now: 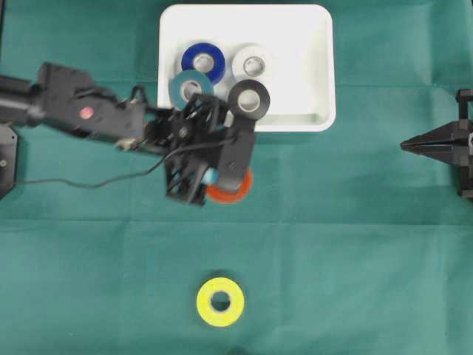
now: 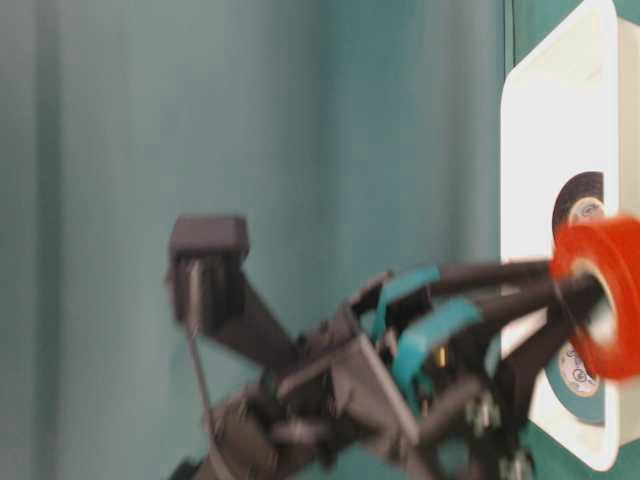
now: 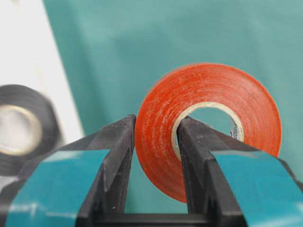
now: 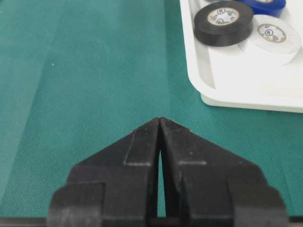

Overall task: Put the tape into the white case with the left arm.
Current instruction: 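Carry the orange tape roll into the tray's right side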

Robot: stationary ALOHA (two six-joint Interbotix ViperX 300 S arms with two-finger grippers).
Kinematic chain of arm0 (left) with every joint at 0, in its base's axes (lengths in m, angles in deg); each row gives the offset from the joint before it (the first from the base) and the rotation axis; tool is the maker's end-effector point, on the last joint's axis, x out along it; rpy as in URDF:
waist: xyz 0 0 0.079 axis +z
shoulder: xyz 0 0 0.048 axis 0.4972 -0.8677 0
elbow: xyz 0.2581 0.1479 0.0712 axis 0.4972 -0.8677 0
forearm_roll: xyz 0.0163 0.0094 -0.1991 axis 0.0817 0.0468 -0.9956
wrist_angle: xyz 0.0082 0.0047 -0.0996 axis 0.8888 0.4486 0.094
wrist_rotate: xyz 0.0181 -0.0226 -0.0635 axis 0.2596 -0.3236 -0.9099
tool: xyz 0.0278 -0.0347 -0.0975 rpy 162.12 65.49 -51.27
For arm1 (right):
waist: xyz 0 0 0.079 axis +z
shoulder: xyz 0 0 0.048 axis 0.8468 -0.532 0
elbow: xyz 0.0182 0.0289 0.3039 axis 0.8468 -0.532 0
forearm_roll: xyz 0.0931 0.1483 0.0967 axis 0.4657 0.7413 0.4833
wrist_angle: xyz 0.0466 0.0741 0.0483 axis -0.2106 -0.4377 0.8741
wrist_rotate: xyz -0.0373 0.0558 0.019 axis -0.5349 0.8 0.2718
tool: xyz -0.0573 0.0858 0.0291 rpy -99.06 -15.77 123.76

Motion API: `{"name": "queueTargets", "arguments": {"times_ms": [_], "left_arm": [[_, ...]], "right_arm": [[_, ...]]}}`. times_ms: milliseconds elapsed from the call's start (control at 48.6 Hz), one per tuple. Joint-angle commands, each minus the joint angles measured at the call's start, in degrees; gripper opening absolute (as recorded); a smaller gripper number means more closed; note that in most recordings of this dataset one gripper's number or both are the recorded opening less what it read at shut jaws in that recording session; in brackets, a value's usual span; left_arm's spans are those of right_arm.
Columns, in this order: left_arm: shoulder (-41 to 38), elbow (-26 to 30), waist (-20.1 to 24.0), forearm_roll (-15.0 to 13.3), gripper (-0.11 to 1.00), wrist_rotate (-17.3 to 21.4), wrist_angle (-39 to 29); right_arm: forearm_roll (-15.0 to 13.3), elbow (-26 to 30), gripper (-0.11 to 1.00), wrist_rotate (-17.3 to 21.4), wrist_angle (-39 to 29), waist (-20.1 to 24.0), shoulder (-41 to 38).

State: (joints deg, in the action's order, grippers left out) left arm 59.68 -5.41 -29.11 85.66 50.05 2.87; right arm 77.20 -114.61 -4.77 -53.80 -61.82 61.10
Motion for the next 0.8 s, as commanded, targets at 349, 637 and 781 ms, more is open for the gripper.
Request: {"name": "queueTargets", "arguments": {"times_ms": [349,637,781], "left_arm": [[-8.8,15.0,7.4,0.1,0.26,6.2,0.4],[-12.4,20.2,9.6,0.1,0.26,9.7,0.4],[-13.5,21.5,11.3,0.1,0.26,10.2,0.4]], "right_arm": [[-0.1,0.5,-0.09,0.1,0.5,-0.2,-0.3],[-0.1,0.5,-0.09,0.0,0.6,-0.1,-0.2],[-0.1,0.5,-0.09,0.1,0.5,-0.2,-0.3]]}}
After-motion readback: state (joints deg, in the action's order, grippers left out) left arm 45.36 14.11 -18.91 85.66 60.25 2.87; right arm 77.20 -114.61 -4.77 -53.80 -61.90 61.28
